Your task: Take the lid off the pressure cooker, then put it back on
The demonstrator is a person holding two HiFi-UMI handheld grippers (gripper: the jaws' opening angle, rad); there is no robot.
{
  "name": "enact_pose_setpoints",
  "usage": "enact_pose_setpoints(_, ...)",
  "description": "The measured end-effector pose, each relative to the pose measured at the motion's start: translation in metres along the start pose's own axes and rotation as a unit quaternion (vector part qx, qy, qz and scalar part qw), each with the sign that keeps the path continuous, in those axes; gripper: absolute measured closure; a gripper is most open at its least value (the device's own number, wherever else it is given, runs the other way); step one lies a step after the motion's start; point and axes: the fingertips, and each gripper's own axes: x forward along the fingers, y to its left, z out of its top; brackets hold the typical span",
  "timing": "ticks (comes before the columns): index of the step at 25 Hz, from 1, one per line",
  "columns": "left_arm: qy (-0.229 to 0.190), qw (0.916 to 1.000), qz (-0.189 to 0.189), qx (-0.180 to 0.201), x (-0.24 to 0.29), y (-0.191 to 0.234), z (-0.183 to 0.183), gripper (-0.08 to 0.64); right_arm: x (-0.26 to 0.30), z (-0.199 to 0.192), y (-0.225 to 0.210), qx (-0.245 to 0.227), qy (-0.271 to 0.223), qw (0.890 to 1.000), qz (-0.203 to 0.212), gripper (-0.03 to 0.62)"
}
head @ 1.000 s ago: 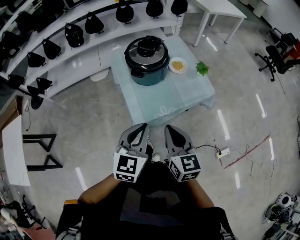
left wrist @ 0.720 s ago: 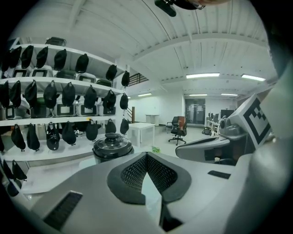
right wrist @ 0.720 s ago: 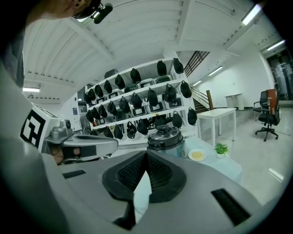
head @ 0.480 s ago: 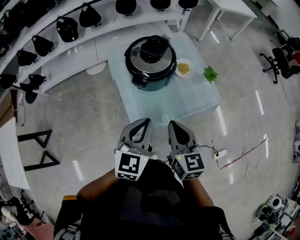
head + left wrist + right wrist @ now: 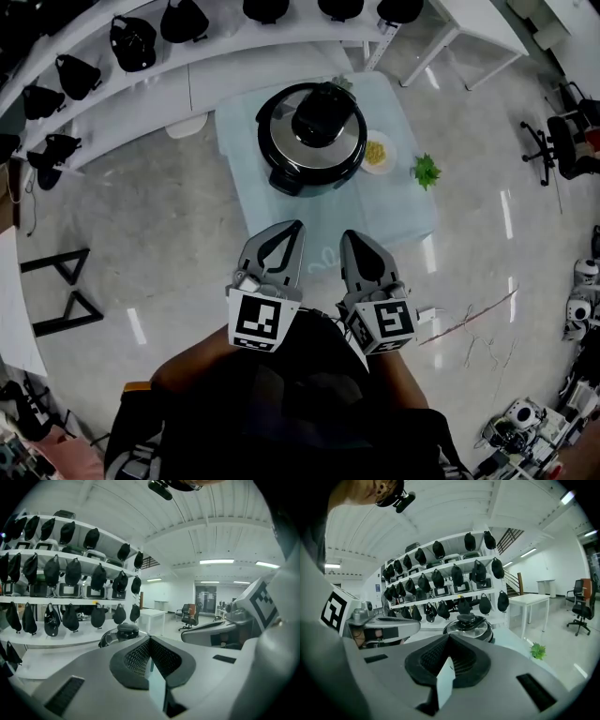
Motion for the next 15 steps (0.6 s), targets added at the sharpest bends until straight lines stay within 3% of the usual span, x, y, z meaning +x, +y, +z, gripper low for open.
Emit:
enact_pose_setpoints(8, -0.013, 0.9996, 0.021, -0.009, 0.006, 0.026, 0.011, 0.552, 0.026, 0.024, -0.001, -0.022, -0.005, 1.0, 0.009, 0.577)
enact_pose_setpoints(15, -0.016, 0.9973, 0.068, -0.021, 0.012, 0.045, 0.01, 0.554, 0.05, 0.03, -0.014, -0.049, -0.007, 0.998, 0.038, 0.577)
